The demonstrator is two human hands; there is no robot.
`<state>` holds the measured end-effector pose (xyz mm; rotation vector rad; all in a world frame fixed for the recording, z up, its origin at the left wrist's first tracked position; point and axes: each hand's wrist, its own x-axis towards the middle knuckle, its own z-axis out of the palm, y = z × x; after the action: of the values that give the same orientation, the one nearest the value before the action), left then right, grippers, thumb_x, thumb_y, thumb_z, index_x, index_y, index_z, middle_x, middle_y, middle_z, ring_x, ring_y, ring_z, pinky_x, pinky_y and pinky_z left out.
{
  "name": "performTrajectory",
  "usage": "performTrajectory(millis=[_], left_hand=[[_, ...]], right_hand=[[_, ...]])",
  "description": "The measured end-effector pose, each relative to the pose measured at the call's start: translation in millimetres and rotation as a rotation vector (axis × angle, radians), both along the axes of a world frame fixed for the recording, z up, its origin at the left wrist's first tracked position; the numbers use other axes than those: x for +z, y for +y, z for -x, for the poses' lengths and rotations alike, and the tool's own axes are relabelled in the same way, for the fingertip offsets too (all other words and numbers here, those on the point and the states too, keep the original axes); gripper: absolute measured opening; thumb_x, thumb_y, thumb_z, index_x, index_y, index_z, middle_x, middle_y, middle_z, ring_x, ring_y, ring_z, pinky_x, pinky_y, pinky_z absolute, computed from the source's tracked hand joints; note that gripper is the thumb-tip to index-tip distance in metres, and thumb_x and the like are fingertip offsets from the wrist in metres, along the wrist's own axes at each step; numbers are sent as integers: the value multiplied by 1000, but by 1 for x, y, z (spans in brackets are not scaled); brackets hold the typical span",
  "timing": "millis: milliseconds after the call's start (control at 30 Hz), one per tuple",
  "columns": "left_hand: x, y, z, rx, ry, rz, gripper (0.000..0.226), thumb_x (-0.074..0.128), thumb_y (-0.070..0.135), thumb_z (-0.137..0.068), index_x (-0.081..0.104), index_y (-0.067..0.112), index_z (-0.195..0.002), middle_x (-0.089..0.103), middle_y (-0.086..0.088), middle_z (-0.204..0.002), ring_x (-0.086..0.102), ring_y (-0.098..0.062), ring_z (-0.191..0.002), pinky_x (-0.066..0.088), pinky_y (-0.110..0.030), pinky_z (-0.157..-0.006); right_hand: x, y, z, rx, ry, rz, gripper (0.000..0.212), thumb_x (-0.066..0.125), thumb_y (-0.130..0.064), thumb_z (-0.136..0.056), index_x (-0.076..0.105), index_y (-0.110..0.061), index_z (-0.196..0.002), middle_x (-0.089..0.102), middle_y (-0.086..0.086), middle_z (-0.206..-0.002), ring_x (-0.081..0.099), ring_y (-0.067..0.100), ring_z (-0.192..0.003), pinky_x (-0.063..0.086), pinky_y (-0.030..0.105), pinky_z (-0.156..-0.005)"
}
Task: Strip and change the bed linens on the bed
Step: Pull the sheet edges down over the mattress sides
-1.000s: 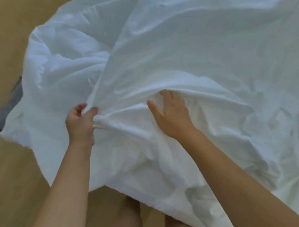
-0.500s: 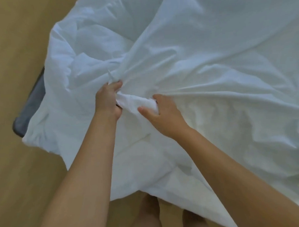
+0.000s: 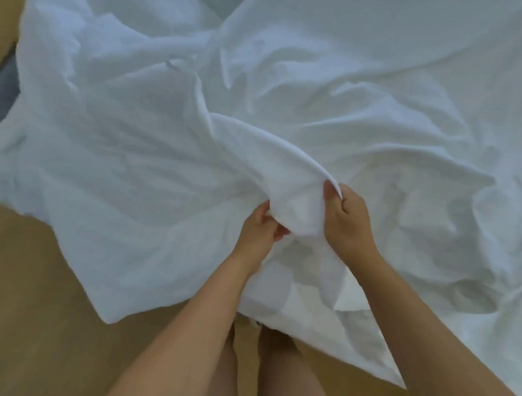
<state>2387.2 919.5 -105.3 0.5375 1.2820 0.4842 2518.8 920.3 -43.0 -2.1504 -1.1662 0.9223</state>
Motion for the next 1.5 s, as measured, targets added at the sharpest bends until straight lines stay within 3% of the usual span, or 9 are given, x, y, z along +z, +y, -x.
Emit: performTrajectory(millis=[133,400,700,767,900,1033,1133,1300,1500], left_hand=[[1,16,-40,-204,133,-323,33,65,28,-87,53,21,-117,53,-10,-104,53,-16,-92,43,-19,-75],[4,6,-78,-507,341,-588,46,56,40,-92,57,11,-128,51,-8,-133,49,-24,-121,41,-39,-101],[31,2,-88,68,278,-316,31,50,39,-96,67,16,-82,71,4,-73,68,-10,-71,52,-22,-65],[40,6,-92,145,232,-304,26,51,40,-95,65,24,-78,70,12,-64,66,-1,-62,49,-15,-57],[56,12,-107,270,114,-233,21,54,31,-95,67,19,-84,72,-1,-91,68,-17,-92,53,-36,-88],[89,8,-104,332,-92,-263,25,56,24,-94,75,13,-81,74,-3,-92,69,-19,-94,51,-37,-90],[114,1,-80,301,-295,-364,21,63,31,-85,79,19,-77,75,1,-86,71,-14,-86,55,-24,-71],[85,-2,-78,538,-64,-19,25,52,25,-95,67,6,-102,68,-10,-103,66,-25,-95,52,-38,-88],[50,-26,-102,124,-7,-25,42,72,44,-66,69,17,-99,73,-1,-97,68,-18,-93,54,-28,-79]], right_hand=[[18,5,-55,-254,-104,-120,39,39,-31,-100,41,-18,-64,42,-6,-61,38,2,-51,30,13,-45],[19,2,-118,-9,-403,-131,40,36,-32,-101,32,-20,-64,39,-6,-59,38,7,-53,30,14,-48],[23,-22,-83,565,-668,-512,57,58,-45,-81,45,-5,-120,54,21,-115,45,31,-108,32,40,-96],[5,-46,-79,693,-727,-292,69,61,-49,-77,43,-6,-128,49,23,-130,43,36,-123,25,44,-109],[-18,-41,-120,708,-675,122,91,65,-36,-83,9,-9,-151,0,16,-158,14,31,-144,12,32,-114],[4,-18,-139,713,-610,-87,64,70,-7,-74,47,1,-133,38,23,-145,51,40,-120,48,41,-91],[22,-17,-157,709,-552,-507,42,61,-4,-71,62,6,-112,58,24,-124,56,38,-116,43,36,-98],[26,-24,-162,906,-348,2,55,62,-5,-76,51,-4,-130,39,10,-145,35,25,-135,30,27,-108],[9,-24,-169,934,-613,103,12,46,-4,-88,53,-10,-81,61,8,-87,57,28,-82,33,31,-61]])
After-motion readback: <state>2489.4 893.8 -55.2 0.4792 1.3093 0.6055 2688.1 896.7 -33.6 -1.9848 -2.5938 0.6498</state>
